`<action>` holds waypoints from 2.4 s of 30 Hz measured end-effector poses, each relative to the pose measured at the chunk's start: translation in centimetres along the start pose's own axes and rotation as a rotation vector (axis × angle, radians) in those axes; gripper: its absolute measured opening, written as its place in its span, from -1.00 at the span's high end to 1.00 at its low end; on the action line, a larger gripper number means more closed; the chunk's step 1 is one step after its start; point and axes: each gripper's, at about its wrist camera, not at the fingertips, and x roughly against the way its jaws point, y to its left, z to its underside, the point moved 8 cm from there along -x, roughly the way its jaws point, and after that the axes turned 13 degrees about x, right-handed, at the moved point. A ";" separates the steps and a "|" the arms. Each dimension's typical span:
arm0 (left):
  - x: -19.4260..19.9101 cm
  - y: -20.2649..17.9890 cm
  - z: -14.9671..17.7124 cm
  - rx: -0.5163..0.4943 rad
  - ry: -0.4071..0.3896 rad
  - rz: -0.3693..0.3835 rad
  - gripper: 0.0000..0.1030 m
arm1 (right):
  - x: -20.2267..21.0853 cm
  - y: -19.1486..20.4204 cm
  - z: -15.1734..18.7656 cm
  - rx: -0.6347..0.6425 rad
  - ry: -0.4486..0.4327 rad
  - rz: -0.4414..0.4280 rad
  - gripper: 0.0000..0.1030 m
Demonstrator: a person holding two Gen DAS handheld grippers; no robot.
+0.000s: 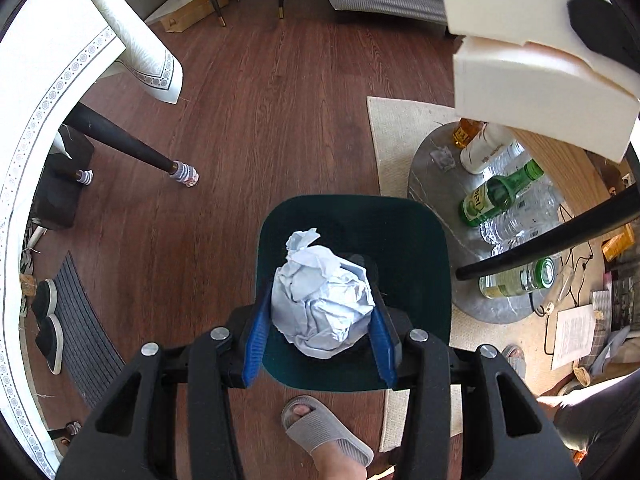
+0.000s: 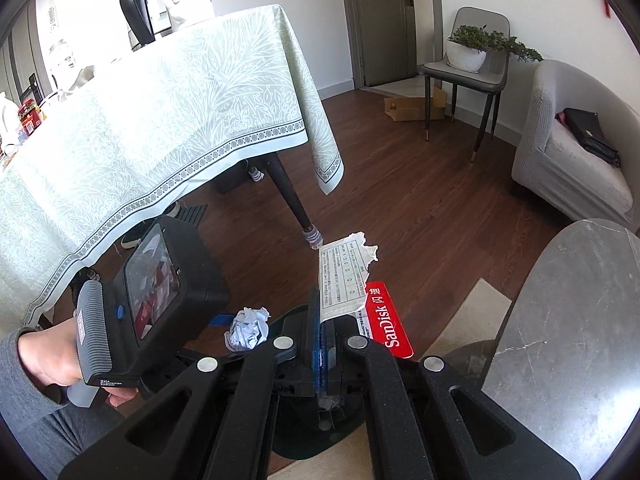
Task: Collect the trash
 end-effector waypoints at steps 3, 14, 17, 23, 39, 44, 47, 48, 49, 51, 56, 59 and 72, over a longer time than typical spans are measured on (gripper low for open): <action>-0.6 0.0 0.6 -0.026 0.029 -0.007 0.05 | -0.9 0.4 0.0 -0.002 0.013 -0.012 1.00; 0.1 1.6 0.6 -0.031 0.014 -0.022 -0.02 | -3.4 1.6 0.4 0.002 0.064 -0.025 1.00; 0.9 2.4 0.2 -0.001 -0.014 -0.011 -0.01 | -4.4 1.9 0.6 0.002 0.088 -0.028 1.00; 3.3 3.3 -1.0 0.048 -0.089 0.025 -0.01 | -6.4 2.5 1.5 -0.007 0.133 -0.039 1.00; 9.7 3.3 -3.9 0.131 -0.277 0.151 0.45 | -12.0 4.8 5.9 0.055 0.337 -0.061 1.00; 11.5 2.4 -4.5 0.136 -0.323 0.188 0.45 | -13.4 6.2 7.8 0.105 0.432 -0.079 1.00; 12.1 2.1 -4.7 0.138 -0.336 0.197 0.45 | -13.6 6.6 8.8 0.126 0.468 -0.074 0.77; 12.2 2.0 -4.7 0.139 -0.339 0.199 0.45 | -13.6 6.6 9.0 0.129 0.477 -0.073 0.47; 12.4 1.9 -4.8 0.139 -0.342 0.201 0.45 | -13.6 6.6 9.1 0.131 0.479 -0.068 0.31; 12.8 1.8 -4.8 0.138 -0.349 0.204 0.45 | -13.3 6.5 9.2 0.133 0.474 -0.058 0.17; 13.8 1.7 -5.0 0.146 -0.378 0.220 0.45 | -12.9 6.0 9.3 0.129 0.468 -0.050 0.17; 14.3 1.7 -5.2 0.150 -0.389 0.234 0.45 | -12.5 5.7 9.1 0.126 0.450 -0.044 0.17; 17.3 1.9 -5.3 0.169 -0.471 0.259 0.40 | -5.1 4.4 5.2 0.081 0.243 0.011 0.17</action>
